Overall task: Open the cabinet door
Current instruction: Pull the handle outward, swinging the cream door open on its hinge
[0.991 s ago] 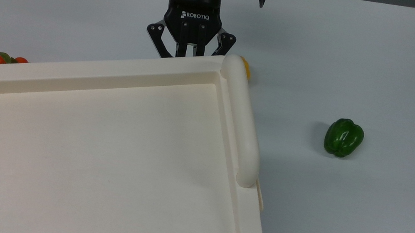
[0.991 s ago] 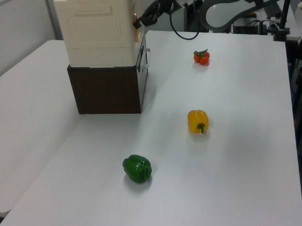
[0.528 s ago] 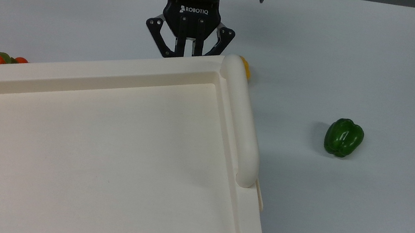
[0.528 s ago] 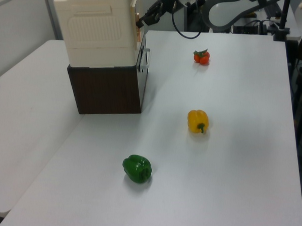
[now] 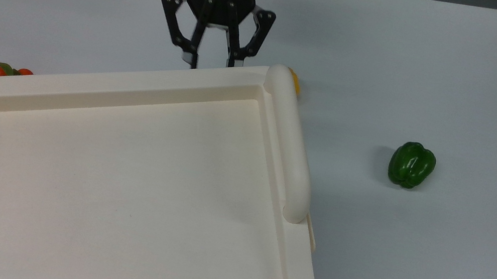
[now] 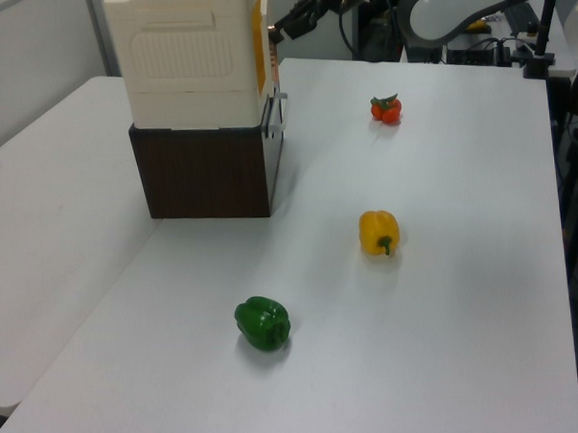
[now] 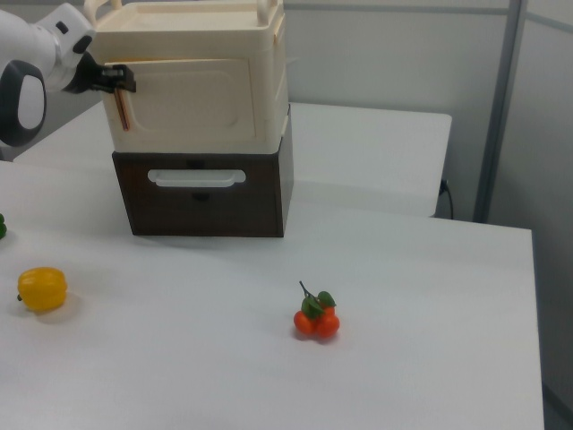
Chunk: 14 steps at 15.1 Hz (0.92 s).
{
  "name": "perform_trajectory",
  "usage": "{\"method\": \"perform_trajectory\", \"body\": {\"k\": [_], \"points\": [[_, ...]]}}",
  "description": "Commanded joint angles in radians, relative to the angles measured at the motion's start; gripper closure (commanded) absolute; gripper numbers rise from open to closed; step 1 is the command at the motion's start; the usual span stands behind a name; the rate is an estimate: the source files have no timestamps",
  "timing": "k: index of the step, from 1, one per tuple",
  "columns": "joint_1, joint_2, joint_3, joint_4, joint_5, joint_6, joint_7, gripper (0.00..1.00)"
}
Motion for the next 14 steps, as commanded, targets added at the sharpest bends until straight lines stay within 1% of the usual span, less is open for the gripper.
{"method": "perform_trajectory", "body": {"k": [1, 2, 5, 6, 7, 8, 10, 13, 14], "points": [[-0.003, -0.093, -0.01, -0.082, -0.002, -0.008, 0.031, 0.25], [-0.006, -0.11, -0.012, -0.094, -0.002, -0.034, 0.031, 0.21], [-0.029, -0.147, -0.012, -0.108, -0.002, -0.081, 0.031, 0.13], [-0.037, -0.152, -0.018, -0.107, -0.002, -0.101, 0.031, 0.09], [-0.037, -0.155, -0.027, -0.102, -0.002, -0.118, 0.034, 0.02], [-0.037, -0.155, -0.029, -0.099, -0.002, -0.118, 0.045, 0.0], [-0.03, -0.152, -0.035, -0.093, -0.004, -0.12, 0.102, 0.0], [-0.019, -0.13, -0.033, -0.041, -0.014, -0.14, 0.214, 0.0], [-0.004, -0.115, -0.035, -0.024, -0.021, -0.15, 0.26, 0.0]]}}
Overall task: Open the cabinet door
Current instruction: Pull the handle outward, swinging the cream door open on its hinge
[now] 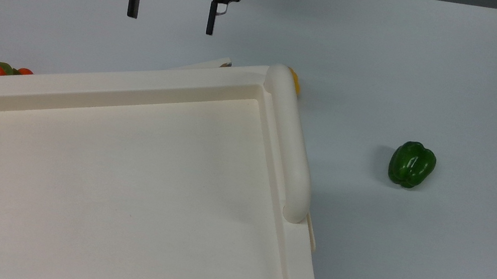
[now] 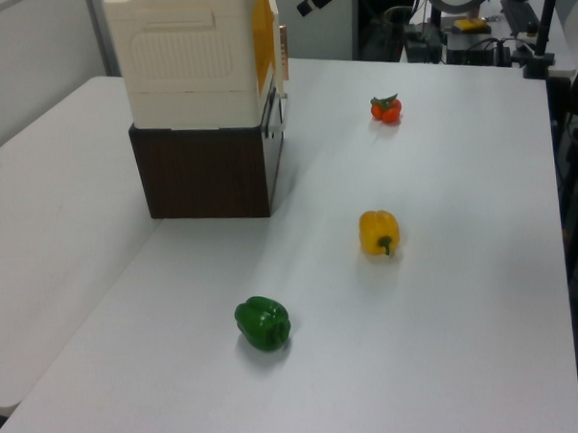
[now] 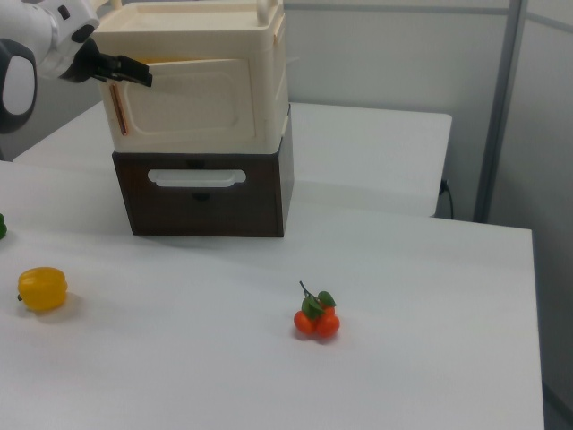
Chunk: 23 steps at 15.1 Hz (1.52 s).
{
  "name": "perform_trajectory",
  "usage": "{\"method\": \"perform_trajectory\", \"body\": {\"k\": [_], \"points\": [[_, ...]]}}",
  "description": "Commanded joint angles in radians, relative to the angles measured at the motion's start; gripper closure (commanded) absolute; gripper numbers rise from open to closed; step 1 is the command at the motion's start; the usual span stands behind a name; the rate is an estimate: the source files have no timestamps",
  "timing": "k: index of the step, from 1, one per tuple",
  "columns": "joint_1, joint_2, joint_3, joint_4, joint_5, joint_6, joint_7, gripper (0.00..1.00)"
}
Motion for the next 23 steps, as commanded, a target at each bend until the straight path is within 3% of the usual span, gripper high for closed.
{"method": "perform_trajectory", "body": {"k": [1, 3, 5, 8, 10, 23], "points": [[0.046, 0.025, -0.01, 0.049, -0.023, -0.056, 0.163, 0.0], [0.054, 0.055, -0.008, 0.097, -0.036, -0.089, 0.232, 0.0], [0.068, 0.101, -0.004, 0.16, -0.094, -0.124, 0.328, 0.0], [0.08, 0.161, -0.002, 0.238, -0.298, -0.198, 0.514, 0.0], [0.078, 0.169, -0.001, 0.246, -0.395, -0.217, 0.594, 0.0], [0.02, 0.1, -0.004, 0.23, -0.373, -0.51, 0.516, 0.0]]}}
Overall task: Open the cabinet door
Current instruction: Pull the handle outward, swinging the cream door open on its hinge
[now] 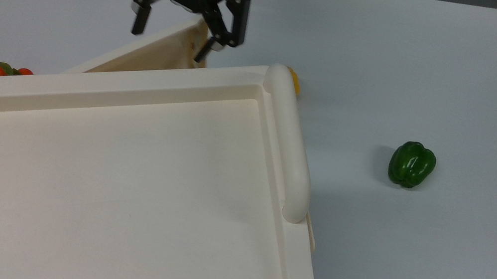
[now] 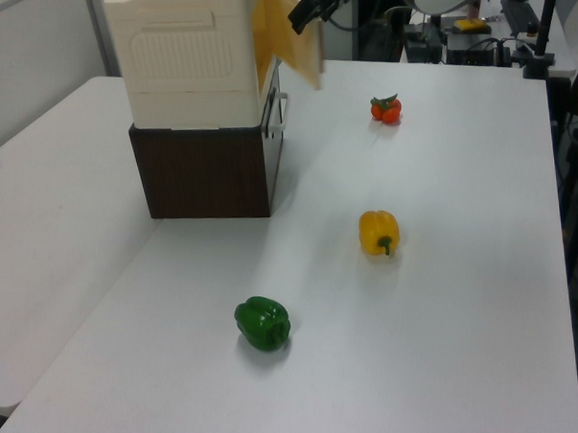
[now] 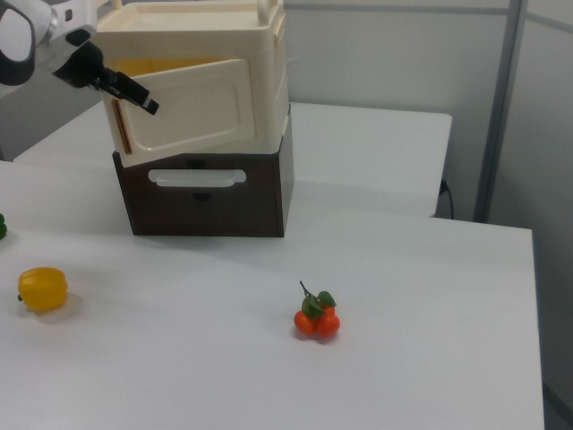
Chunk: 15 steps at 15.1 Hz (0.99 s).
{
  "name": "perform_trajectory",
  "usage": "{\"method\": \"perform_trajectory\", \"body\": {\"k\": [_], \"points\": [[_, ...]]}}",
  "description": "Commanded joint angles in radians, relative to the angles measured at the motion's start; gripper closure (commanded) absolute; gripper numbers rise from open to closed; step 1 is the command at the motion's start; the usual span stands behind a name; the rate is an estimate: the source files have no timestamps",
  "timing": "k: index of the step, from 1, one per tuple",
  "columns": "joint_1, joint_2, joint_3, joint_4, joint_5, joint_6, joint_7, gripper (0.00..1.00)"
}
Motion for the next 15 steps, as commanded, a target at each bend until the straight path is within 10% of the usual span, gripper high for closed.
{"method": "perform_trajectory", "body": {"k": [1, 15], "points": [[-0.033, -0.026, -0.008, -0.004, 0.008, -0.066, -0.044, 0.0], [-0.081, -0.161, -0.066, 0.0, 0.204, -0.326, -0.33, 0.0]]}}
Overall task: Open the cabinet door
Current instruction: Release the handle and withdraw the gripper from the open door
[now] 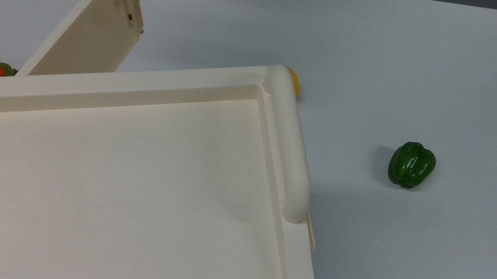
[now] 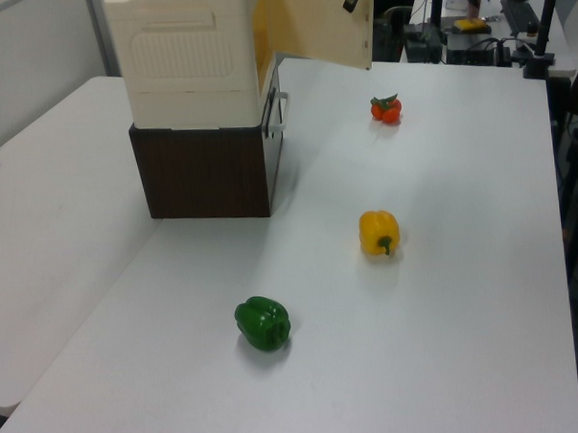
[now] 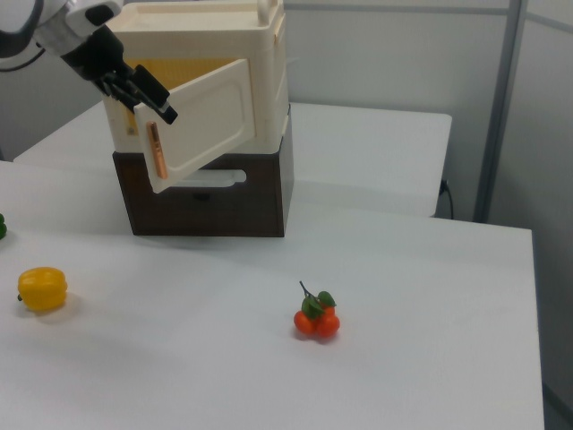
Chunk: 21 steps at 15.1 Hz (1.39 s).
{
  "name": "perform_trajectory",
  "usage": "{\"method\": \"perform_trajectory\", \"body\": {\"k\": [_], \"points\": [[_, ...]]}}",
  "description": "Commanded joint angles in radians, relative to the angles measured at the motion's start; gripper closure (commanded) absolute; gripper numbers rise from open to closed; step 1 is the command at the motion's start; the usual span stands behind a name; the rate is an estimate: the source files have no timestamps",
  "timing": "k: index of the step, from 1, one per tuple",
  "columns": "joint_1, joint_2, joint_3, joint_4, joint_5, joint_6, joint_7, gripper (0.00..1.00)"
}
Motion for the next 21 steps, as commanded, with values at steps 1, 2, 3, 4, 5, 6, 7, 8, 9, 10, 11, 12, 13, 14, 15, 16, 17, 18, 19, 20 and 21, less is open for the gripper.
{"method": "perform_trajectory", "body": {"k": [1, 2, 3, 4, 5, 6, 7, 8, 9, 10, 11, 12, 13, 14, 15, 16, 17, 18, 19, 20, 21], "points": [[0.005, -0.051, -0.037, 0.0, 0.065, -0.072, -0.087, 0.0], [0.005, -0.06, -0.043, 0.003, 0.079, -0.101, -0.11, 0.0], [0.007, -0.067, -0.053, 0.004, 0.091, -0.129, -0.135, 0.0], [0.007, -0.08, -0.063, 0.006, 0.105, -0.153, -0.155, 0.0], [0.007, -0.09, -0.073, 0.016, 0.112, -0.191, -0.187, 0.0], [0.007, -0.09, -0.079, 0.035, 0.114, -0.211, -0.196, 0.0], [0.007, -0.084, -0.086, 0.044, 0.114, -0.212, -0.196, 0.0], [0.007, -0.084, -0.089, 0.044, 0.116, -0.209, -0.199, 0.0], [0.008, -0.084, -0.09, 0.043, 0.119, -0.215, -0.201, 0.0], [0.008, -0.088, -0.09, 0.038, 0.131, -0.221, -0.201, 0.0], [0.007, -0.091, -0.091, 0.038, 0.158, -0.253, -0.201, 0.0], [0.008, -0.094, -0.096, 0.043, 0.187, -0.306, -0.207, 0.0], [0.007, -0.103, -0.1, 0.044, 0.212, -0.352, -0.219, 0.0], [0.01, -0.123, -0.099, 0.04, 0.232, -0.4, -0.227, 0.0], [0.019, -0.137, -0.096, 0.036, 0.234, -0.453, -0.233, 0.0], [0.024, -0.149, -0.091, 0.033, 0.24, -0.51, -0.23, 0.0], [0.034, -0.159, -0.085, 0.033, 0.247, -0.558, -0.228, 0.0], [0.054, -0.172, -0.086, 0.032, 0.275, -0.595, -0.227, 0.0], [0.063, -0.182, -0.085, 0.023, 0.305, -0.618, -0.224, 0.0], [0.068, -0.191, -0.083, 0.013, 0.33, -0.623, -0.23, 0.0], [0.07, -0.192, -0.077, 0.0, 0.342, -0.623, -0.232, 0.0]]}}
